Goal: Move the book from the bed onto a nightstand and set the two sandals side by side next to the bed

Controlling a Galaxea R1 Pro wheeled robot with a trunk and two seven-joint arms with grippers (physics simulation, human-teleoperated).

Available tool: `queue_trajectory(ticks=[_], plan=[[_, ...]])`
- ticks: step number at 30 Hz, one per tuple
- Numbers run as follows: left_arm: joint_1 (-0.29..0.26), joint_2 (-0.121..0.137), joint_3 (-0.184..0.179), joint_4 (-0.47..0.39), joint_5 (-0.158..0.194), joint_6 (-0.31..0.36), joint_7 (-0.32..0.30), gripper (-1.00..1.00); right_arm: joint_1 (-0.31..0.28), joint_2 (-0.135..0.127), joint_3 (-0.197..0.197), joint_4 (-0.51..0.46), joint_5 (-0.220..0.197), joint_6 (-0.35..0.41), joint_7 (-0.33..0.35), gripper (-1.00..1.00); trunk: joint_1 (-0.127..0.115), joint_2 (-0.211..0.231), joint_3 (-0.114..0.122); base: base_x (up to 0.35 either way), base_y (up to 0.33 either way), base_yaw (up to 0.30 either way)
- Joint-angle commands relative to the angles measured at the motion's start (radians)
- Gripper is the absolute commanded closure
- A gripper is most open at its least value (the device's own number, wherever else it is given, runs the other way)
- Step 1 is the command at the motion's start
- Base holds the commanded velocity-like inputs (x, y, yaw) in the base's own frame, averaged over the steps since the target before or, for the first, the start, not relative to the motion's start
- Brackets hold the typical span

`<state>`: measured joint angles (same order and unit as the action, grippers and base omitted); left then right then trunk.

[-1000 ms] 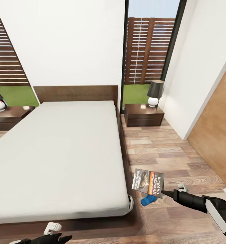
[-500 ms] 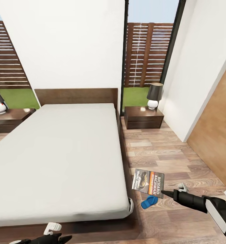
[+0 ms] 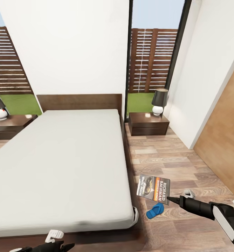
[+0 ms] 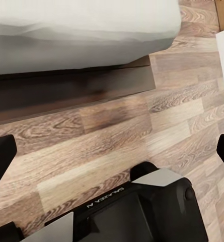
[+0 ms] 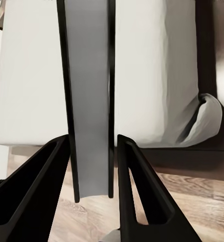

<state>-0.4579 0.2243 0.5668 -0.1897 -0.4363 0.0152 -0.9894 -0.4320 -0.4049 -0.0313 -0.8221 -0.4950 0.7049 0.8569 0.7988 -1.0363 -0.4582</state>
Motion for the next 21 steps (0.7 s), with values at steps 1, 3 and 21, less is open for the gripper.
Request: queue_trajectory(ticks=[1, 3, 21], plan=[[-0.001, 0.000, 0.008, -0.001, -0.009, 0.002, -0.005, -1.00, -0.001, 0.000, -0.001, 0.000, -0.002, 0.005, 0.001, 1.00, 0.000, -0.001, 0.001, 0.000, 0.000, 0.000], [-0.001, 0.000, 0.008, -0.001, -0.009, 0.002, -0.005, -1.00, -0.001, 0.000, -0.001, 0.000, -0.002, 0.005, 0.001, 1.00, 0.000, -0.001, 0.004, 0.000, 0.000, 0.000], [-0.001, 0.000, 0.008, -0.001, -0.009, 0.002, -0.005, -1.00, -0.001, 0.000, -0.001, 0.000, -0.002, 0.004, 0.001, 1.00, 0.000, -0.001, 0.032, 0.000, 0.000, 0.000]])
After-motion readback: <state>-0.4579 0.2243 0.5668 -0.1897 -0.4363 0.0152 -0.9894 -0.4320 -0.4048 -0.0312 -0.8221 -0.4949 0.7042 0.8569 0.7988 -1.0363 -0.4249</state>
